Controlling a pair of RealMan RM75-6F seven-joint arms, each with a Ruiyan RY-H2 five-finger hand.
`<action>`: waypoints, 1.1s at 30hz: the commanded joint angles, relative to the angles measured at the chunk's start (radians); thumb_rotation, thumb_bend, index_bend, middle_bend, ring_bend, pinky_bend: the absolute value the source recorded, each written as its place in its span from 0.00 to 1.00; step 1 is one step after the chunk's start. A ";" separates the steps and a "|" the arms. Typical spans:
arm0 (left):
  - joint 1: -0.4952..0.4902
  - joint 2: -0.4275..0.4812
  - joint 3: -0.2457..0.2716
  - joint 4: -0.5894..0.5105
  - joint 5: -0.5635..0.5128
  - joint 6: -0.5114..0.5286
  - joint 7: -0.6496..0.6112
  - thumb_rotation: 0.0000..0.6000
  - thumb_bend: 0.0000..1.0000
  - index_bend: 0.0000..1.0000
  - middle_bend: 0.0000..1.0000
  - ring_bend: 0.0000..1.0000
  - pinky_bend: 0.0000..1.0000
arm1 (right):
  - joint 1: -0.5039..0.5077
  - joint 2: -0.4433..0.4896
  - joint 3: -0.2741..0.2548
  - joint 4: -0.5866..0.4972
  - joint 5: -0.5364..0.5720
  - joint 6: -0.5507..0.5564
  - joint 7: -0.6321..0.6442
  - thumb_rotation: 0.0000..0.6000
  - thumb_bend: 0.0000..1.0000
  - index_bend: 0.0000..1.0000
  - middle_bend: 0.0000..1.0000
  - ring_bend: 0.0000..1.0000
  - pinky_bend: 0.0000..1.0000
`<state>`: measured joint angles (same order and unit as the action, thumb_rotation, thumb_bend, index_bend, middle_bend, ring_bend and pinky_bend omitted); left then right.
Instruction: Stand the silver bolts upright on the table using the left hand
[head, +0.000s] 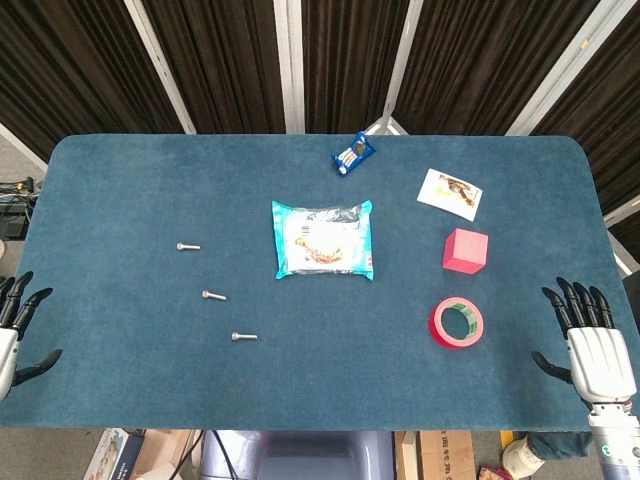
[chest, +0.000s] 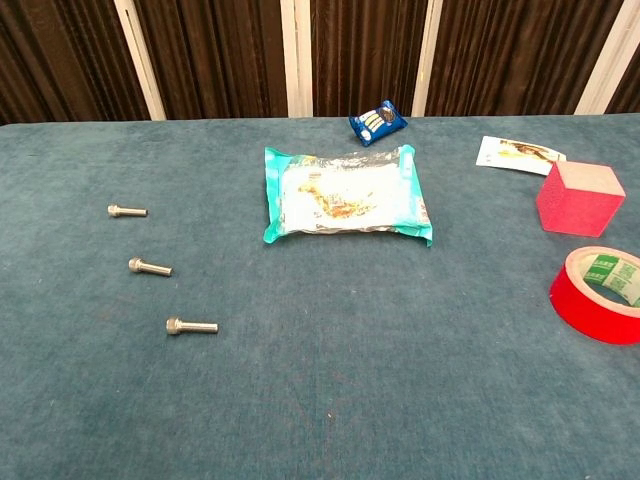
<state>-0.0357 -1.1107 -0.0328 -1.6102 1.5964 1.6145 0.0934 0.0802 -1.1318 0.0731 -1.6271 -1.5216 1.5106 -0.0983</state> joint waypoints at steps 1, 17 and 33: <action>0.004 0.004 -0.002 -0.003 0.003 0.011 -0.004 1.00 0.25 0.19 0.00 0.00 0.04 | 0.001 -0.001 0.000 0.001 0.000 -0.001 0.000 1.00 0.15 0.15 0.06 0.02 0.00; -0.059 -0.047 -0.013 0.042 -0.037 -0.108 0.057 1.00 0.25 0.20 0.01 0.00 0.04 | 0.004 0.003 0.010 0.011 0.034 -0.020 0.021 1.00 0.15 0.15 0.06 0.02 0.00; -0.421 -0.073 -0.208 0.037 -0.365 -0.617 0.277 1.00 0.27 0.26 0.07 0.00 0.04 | 0.018 -0.032 0.014 0.027 0.078 -0.060 -0.059 1.00 0.15 0.15 0.06 0.02 0.00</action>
<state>-0.3536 -1.1670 -0.1750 -1.5677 1.3905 1.1451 0.2633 0.0939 -1.1571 0.0846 -1.6053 -1.4522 1.4584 -0.1489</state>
